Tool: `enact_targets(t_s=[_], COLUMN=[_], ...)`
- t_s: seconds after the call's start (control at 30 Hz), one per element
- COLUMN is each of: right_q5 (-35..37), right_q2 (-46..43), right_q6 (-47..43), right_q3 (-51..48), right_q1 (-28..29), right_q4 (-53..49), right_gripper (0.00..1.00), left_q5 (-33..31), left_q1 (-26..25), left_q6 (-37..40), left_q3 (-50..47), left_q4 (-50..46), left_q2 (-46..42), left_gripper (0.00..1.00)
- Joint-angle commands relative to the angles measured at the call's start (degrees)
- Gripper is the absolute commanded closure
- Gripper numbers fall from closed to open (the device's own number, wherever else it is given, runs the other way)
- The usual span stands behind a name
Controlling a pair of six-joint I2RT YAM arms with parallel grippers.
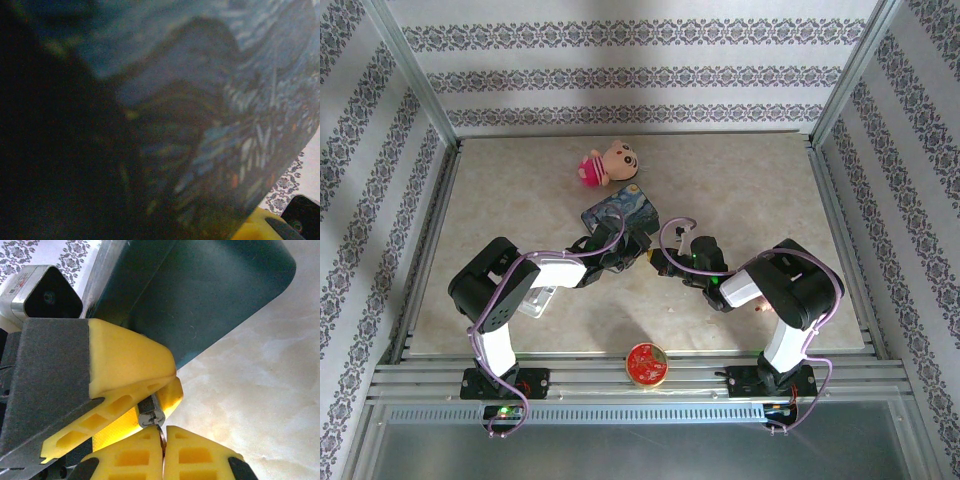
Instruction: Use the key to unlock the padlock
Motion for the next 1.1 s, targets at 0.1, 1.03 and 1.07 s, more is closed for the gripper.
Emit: enact_targets(t_s=[0.1, 1.03, 1.07], right_q5=[3.33, -0.73, -0.77], right_q2=[-1.56, -4.79, -4.99], right_q6=[-1.0, -2.24, -1.9], right_q3=[1.82, 0.69, 0.16], right_q1=[-0.13, -1.05, -1.05], right_q4=[3.68, -2.97, -3.02], right_gripper=[1.0, 0.71, 0.69], left_q5=[10.79, 10.17, 10.22], left_q1=[-2.8, -1.89, -1.73], left_q6=[-3.92, -8.63, -9.42], left_q3=[-1.61, -5.72, -6.13], left_q4=[-5.54, 0.53, 1.69], left_q2=[0.2, 0.34, 0.68], left_gripper=[1.0, 1.0, 1.0])
